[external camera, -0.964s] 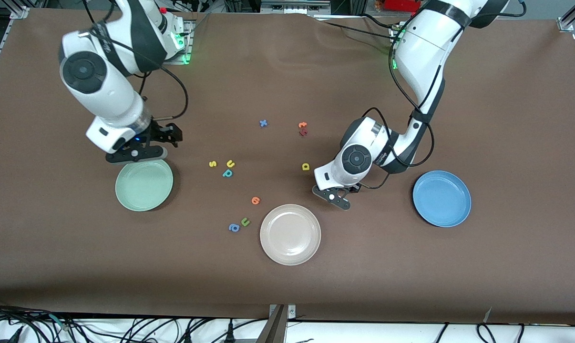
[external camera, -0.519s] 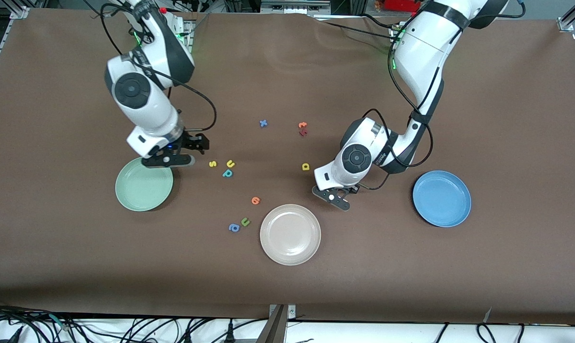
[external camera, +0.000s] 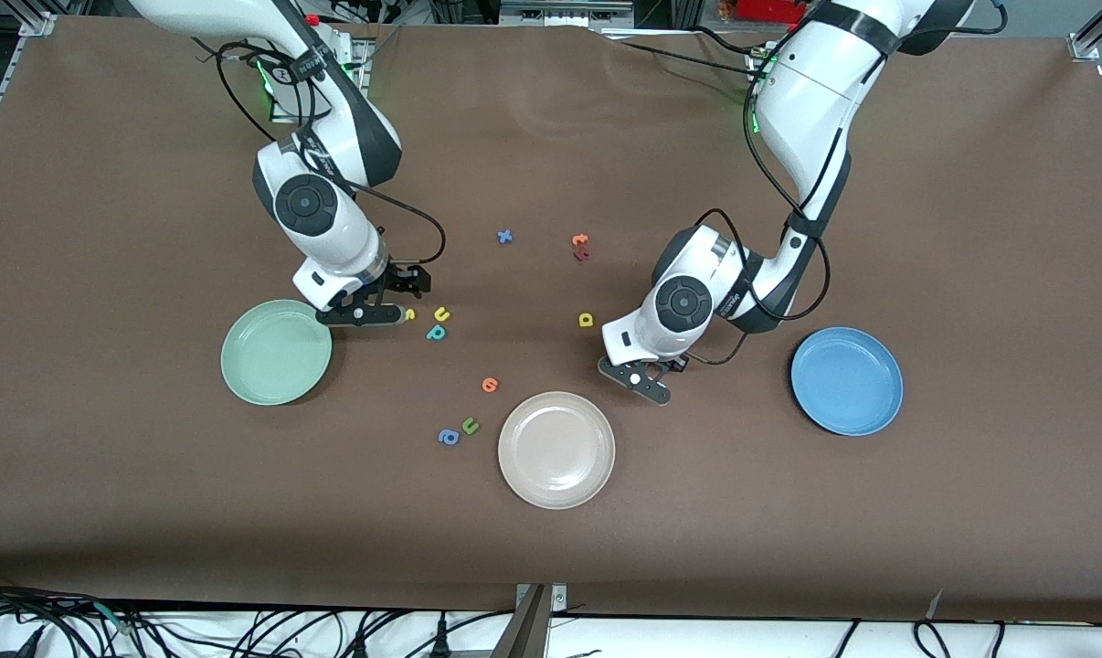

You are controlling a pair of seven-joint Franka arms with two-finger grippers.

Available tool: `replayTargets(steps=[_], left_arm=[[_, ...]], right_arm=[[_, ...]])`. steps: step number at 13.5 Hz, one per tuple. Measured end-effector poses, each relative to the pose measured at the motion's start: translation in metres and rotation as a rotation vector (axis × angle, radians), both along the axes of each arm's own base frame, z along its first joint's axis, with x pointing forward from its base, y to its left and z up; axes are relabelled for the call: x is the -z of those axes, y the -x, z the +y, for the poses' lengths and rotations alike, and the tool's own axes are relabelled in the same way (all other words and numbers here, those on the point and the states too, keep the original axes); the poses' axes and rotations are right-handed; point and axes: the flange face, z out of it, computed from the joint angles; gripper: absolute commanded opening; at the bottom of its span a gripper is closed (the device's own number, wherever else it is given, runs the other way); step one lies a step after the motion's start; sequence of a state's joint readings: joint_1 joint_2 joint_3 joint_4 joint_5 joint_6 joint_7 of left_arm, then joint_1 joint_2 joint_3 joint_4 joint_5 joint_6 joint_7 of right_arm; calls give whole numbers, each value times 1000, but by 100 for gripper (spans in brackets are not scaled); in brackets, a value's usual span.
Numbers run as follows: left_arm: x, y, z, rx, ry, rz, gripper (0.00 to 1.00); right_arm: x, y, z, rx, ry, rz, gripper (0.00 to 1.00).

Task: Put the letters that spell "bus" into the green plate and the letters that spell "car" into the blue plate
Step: 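Grasp the teal c with the left gripper while the right gripper reaches letters, then drop the teal c on the blue plate while the right gripper grasps the s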

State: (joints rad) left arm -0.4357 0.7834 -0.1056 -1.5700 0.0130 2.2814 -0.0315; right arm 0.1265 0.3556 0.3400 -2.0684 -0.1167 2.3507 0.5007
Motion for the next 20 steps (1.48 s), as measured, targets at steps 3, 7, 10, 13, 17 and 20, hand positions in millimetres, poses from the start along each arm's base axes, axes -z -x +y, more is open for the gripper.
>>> replayTargets(steps=[3, 7, 10, 13, 17, 20], left_arm=[[-13, -17, 18, 14, 9, -21, 1], [-41, -39, 68, 75, 3, 0, 1], [-75, -51, 131, 140, -14, 81, 2], [-99, -66, 228, 191, 6, 133, 1], [-74, -58, 328, 208, 47, 200, 54], [-53, -46, 331, 223, 41, 217, 100]], right_arm=[[24, -3, 3, 5, -32, -13, 92], [54, -3, -1, 0, -33, -2, 79], [66, -4, -6, 2, -27, 4, 69], [71, -5, -11, 1, -18, 8, 69], [79, -2, -10, -5, -13, 21, 69], [84, 0, -8, -11, -10, 28, 69]])
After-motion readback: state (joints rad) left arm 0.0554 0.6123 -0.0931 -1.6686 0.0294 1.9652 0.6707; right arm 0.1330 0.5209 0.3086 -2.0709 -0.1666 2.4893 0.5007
